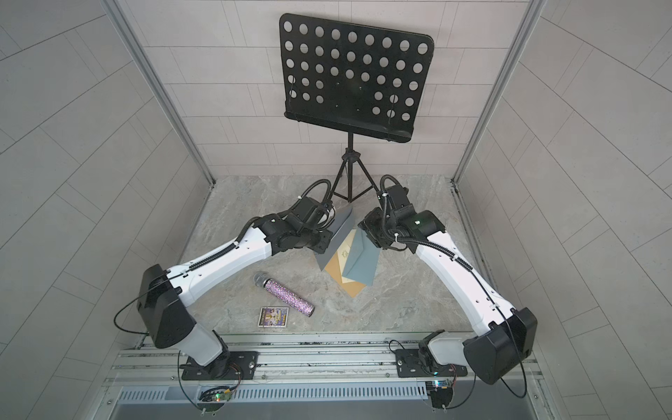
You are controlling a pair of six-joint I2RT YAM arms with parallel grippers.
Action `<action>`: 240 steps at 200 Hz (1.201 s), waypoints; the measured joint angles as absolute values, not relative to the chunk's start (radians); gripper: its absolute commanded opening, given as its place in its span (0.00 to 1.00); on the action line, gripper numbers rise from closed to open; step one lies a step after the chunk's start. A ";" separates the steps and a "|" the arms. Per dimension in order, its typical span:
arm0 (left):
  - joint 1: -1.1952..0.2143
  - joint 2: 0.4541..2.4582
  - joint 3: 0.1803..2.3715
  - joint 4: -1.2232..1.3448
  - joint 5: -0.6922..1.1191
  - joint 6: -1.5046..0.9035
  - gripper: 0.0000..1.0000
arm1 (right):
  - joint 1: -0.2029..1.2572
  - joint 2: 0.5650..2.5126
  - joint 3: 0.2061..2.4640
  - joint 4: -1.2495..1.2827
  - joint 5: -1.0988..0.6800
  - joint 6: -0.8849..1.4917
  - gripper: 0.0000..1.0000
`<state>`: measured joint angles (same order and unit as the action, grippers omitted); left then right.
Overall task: Take the letter paper out of the envelope
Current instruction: Pick up the envelope from the envelope.
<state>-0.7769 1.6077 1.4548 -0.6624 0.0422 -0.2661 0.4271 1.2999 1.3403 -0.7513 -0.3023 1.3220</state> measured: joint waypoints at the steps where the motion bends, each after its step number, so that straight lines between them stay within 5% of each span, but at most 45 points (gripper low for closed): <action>1: -0.776 1.607 1.455 -0.663 0.043 -0.266 0.00 | 0.429 1.299 1.338 -0.744 -0.304 1.331 0.25; 24: -0.778 1.588 1.455 -0.673 0.070 -0.282 0.00 | 0.461 1.330 1.297 -0.629 -0.328 1.355 0.14; 99: -0.781 1.588 1.454 -0.704 0.099 -0.323 0.00 | 0.516 1.496 1.208 -0.381 -0.402 1.446 0.05; 240: -0.816 1.586 1.168 -0.586 0.037 -0.351 0.00 | 0.537 1.615 1.054 -0.165 -0.457 1.474 0.02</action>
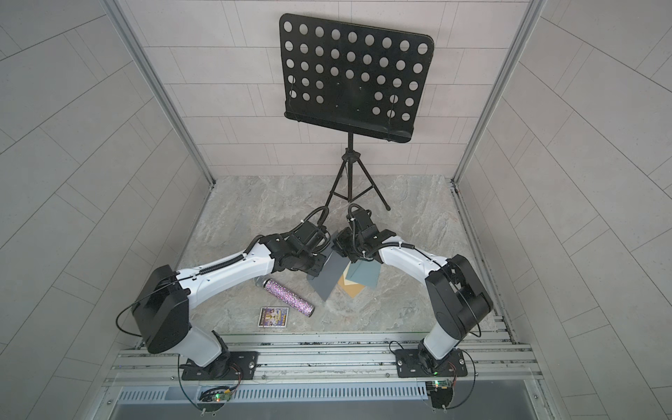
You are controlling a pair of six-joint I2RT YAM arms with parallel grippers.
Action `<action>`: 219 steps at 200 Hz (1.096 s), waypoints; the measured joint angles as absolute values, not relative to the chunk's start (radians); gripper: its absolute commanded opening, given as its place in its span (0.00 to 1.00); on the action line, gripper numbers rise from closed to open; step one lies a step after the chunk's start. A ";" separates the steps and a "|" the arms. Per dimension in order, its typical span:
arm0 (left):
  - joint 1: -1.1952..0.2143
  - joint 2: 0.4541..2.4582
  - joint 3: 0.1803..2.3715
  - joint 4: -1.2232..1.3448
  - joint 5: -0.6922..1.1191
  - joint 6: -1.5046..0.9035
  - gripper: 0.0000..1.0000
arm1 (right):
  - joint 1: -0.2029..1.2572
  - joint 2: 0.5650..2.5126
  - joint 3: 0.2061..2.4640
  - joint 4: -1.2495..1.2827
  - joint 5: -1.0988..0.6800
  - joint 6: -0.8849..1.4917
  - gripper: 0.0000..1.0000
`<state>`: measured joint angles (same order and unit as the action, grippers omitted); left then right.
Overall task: Take the letter paper out of the envelope
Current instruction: Pick up the envelope from the envelope, then take out the letter paper from the envelope.
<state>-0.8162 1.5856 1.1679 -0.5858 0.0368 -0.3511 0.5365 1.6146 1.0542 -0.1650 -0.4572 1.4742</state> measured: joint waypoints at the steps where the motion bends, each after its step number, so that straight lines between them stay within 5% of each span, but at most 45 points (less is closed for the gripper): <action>1: -0.817 1.586 1.168 -0.585 0.037 -0.352 0.00 | 0.537 1.615 1.054 -0.165 -0.457 1.474 0.02; 138: -0.834 1.543 1.259 -0.624 0.064 -0.366 0.00 | 0.531 1.637 1.143 -0.242 -0.463 1.431 0.03; 182: -0.835 1.543 1.285 -0.652 0.063 -0.365 0.00 | 0.530 1.634 1.168 -0.297 -0.458 1.428 0.21; 219: -0.838 1.543 1.292 -0.652 0.065 -0.361 0.00 | 0.545 1.608 1.169 -0.327 -0.456 1.427 0.24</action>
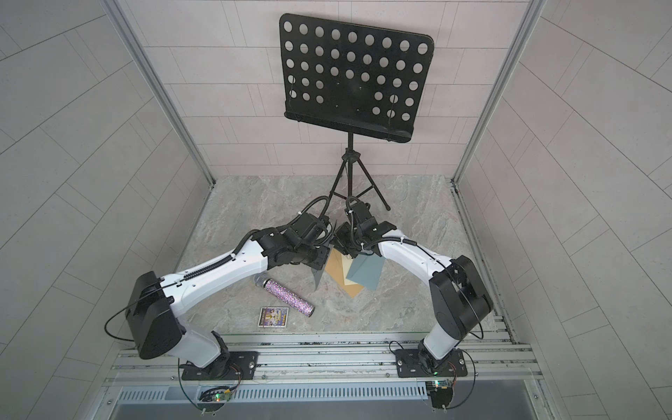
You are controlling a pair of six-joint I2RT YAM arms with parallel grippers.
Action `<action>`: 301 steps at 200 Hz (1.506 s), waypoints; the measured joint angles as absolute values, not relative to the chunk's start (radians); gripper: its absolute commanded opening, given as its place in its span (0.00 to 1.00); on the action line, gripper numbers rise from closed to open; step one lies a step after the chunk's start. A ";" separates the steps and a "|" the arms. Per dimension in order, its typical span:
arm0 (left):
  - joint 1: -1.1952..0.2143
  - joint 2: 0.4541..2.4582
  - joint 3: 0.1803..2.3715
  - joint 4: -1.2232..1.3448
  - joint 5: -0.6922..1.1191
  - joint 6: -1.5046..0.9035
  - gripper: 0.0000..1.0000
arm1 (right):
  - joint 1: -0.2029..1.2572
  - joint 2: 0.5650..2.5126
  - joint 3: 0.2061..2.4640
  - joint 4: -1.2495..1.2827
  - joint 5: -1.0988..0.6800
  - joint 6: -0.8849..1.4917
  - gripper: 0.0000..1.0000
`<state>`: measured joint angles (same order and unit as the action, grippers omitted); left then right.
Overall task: Take the letter paper out of the envelope
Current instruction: Take out the letter paper from the envelope.
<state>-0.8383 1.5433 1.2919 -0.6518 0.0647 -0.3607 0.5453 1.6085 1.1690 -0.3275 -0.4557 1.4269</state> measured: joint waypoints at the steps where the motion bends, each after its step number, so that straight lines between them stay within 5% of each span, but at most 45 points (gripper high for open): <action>1: -0.838 1.543 1.292 -0.652 0.064 -0.361 0.00 | 0.546 1.608 1.169 -0.328 -0.456 1.427 0.24; 58: -0.838 1.543 1.313 -0.675 0.062 -0.348 0.00 | 0.562 1.579 1.169 -0.355 -0.459 1.412 0.26; 165: -0.841 1.585 1.487 -0.879 0.003 -0.281 0.00 | 0.567 1.542 1.270 -0.505 -0.467 1.196 0.46; 301: -0.854 1.563 1.488 -0.964 0.086 -0.260 0.00 | 0.522 1.703 1.440 -0.653 -0.417 1.042 0.43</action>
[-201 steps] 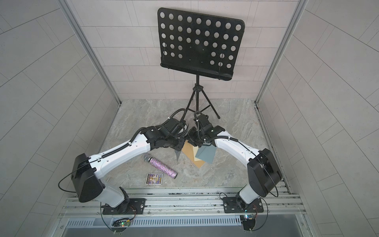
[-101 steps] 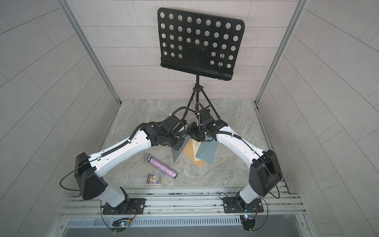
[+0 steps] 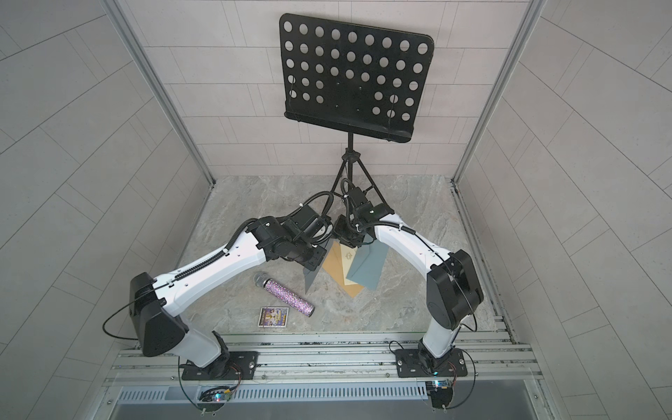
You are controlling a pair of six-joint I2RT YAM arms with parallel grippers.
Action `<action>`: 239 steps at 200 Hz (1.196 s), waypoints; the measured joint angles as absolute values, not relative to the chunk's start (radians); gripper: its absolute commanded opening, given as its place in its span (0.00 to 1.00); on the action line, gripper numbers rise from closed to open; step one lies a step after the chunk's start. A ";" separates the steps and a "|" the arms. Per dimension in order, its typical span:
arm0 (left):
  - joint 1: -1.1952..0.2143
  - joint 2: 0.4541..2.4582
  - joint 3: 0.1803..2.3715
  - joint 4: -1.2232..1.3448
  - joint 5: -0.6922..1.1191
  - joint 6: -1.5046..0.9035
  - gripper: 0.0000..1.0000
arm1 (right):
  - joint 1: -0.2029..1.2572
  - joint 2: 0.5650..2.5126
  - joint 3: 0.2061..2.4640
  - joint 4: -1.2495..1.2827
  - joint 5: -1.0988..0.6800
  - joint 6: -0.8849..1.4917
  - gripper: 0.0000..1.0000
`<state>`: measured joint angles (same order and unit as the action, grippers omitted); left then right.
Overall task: Take the letter paper out of the envelope
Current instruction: Take out the letter paper from the envelope.
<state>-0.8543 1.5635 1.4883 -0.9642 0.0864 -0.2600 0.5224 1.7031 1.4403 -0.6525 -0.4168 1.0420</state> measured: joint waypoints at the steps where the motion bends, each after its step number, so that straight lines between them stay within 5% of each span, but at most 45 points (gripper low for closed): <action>1: -0.855 1.563 1.488 -0.964 0.087 -0.260 0.00 | 0.522 1.704 1.441 -0.653 -0.416 1.042 0.44; 114: -0.860 1.547 1.501 -1.000 0.102 -0.268 0.00 | 0.521 1.740 1.481 -0.668 -0.386 1.002 0.40; 174: -0.861 1.539 1.504 -1.029 0.081 -0.273 0.00 | 0.521 1.740 1.491 -0.698 -0.348 0.989 0.24; 239: -0.865 1.539 1.547 -1.085 0.038 -0.274 0.00 | 0.554 1.695 1.455 -0.698 -0.323 1.041 0.20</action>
